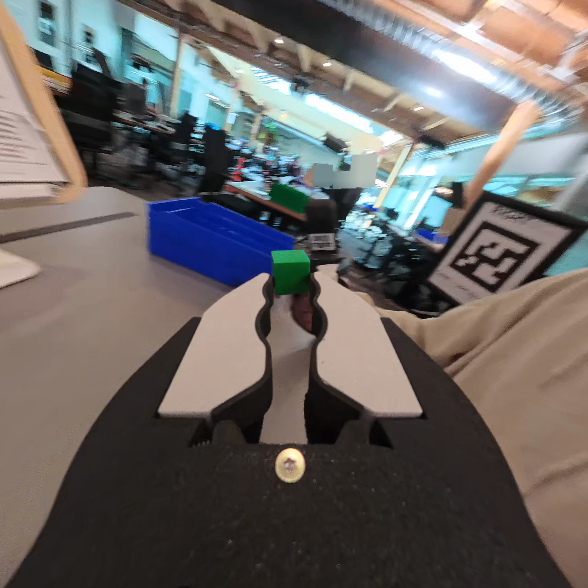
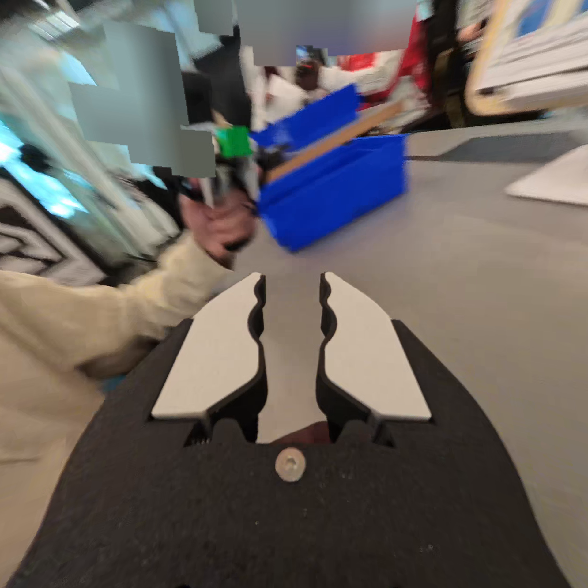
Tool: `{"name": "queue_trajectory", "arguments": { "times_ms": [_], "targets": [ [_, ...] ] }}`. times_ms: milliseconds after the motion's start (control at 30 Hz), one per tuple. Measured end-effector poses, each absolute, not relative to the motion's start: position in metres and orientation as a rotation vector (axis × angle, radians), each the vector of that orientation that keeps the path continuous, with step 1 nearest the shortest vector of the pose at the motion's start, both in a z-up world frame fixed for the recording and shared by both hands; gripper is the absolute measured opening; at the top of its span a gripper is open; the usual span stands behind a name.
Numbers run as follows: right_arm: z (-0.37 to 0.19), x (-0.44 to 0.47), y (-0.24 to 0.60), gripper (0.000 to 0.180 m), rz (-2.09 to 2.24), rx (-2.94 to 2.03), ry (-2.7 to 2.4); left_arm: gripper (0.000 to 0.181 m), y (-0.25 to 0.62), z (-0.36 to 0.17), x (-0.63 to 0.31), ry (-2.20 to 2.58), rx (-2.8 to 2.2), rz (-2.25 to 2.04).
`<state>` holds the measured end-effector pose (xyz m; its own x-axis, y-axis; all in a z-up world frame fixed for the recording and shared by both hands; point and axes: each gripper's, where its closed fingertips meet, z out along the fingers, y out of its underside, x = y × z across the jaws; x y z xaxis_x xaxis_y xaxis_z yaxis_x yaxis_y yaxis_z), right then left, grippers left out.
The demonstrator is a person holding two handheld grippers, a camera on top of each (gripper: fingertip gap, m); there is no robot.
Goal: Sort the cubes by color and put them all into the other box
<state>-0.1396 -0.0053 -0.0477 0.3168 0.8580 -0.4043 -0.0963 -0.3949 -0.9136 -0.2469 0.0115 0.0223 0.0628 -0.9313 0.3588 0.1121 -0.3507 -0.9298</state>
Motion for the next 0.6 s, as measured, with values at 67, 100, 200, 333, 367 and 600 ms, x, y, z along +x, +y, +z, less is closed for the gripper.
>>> {"name": "queue_trajectory", "arguments": {
  "times_ms": [67,100,200,333,367,600],
  "targets": [
    [-0.033,-0.152,-0.004,0.032,1.405,-1.536,-0.68,0.02,0.007,0.018,-0.228,0.911,-1.401,-1.611],
    [-0.031,-0.157,-0.002,0.032,1.428,-1.523,-0.681,0.02,0.006,0.015,-0.219,0.922,-1.392,-1.668],
    [-0.031,-0.17,-0.001,0.035,1.45,-1.51,-0.726,0.02,0.0,0.003,-0.201,0.966,-1.389,-1.77],
    [-0.029,-0.174,-0.003,0.038,1.507,-1.497,-0.734,0.021,-0.002,-0.011,-0.19,0.995,-1.413,-1.807],
    [-0.028,-0.173,-0.003,0.038,1.516,-1.49,-0.728,0.02,-0.003,-0.013,-0.188,1.003,-1.42,-1.808],
    [-0.03,-0.177,-0.005,0.037,1.558,-1.48,-0.732,0.02,-0.006,-0.029,-0.177,1.051,-1.473,-1.778]
  ]
}}
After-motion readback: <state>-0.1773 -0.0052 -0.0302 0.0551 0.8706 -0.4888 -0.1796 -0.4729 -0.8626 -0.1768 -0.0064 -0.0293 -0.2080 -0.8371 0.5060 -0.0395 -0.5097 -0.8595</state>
